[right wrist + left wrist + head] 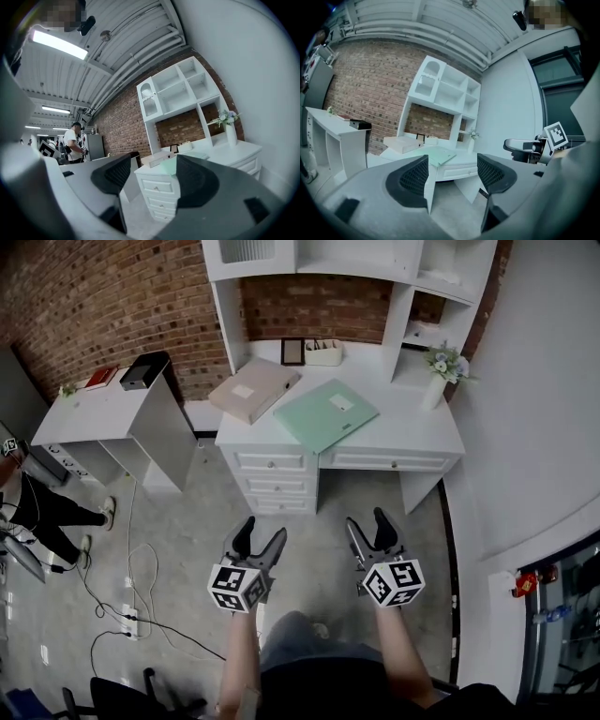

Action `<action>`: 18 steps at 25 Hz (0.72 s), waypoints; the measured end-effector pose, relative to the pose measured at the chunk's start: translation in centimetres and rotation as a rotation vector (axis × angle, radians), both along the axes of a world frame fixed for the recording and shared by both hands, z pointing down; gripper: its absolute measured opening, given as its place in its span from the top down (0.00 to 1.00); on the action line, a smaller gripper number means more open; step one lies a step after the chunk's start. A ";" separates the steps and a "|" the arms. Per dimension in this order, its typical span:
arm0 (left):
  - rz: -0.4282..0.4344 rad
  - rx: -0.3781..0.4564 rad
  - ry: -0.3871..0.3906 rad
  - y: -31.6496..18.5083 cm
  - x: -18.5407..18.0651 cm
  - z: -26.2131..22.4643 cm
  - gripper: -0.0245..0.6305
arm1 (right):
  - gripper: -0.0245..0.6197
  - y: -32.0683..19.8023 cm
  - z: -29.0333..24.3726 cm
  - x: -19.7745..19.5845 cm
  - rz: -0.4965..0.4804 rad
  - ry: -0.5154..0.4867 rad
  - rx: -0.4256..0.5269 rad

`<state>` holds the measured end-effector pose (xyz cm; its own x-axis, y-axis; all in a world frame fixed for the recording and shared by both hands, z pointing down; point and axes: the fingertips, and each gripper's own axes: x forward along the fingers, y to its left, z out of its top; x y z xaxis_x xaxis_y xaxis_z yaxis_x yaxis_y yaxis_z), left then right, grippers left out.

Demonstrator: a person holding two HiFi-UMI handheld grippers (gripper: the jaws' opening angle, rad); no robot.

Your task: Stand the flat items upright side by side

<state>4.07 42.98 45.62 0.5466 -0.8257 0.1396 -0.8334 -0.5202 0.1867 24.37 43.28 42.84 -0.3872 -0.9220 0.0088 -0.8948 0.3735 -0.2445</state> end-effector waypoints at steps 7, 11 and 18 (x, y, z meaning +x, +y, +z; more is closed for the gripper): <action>-0.049 0.033 -0.016 -0.4 -1.4 -0.6 0.51 | 0.52 -1.7 -0.3 -0.8 -0.035 0.008 0.011; -0.067 0.046 -0.016 -2.8 -2.4 -0.8 0.51 | 0.52 -4.4 -0.5 -1.8 -0.051 0.011 0.022; -0.066 0.078 -0.012 -10.5 -3.5 -1.2 0.51 | 0.52 -11.6 -0.6 -3.4 -0.053 0.026 0.046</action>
<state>0.57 32.47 44.39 0.4896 -0.8683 0.0791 -0.8681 -0.4769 0.1377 20.99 31.68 42.19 -0.4355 -0.8999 -0.0227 -0.8794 0.4308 -0.2026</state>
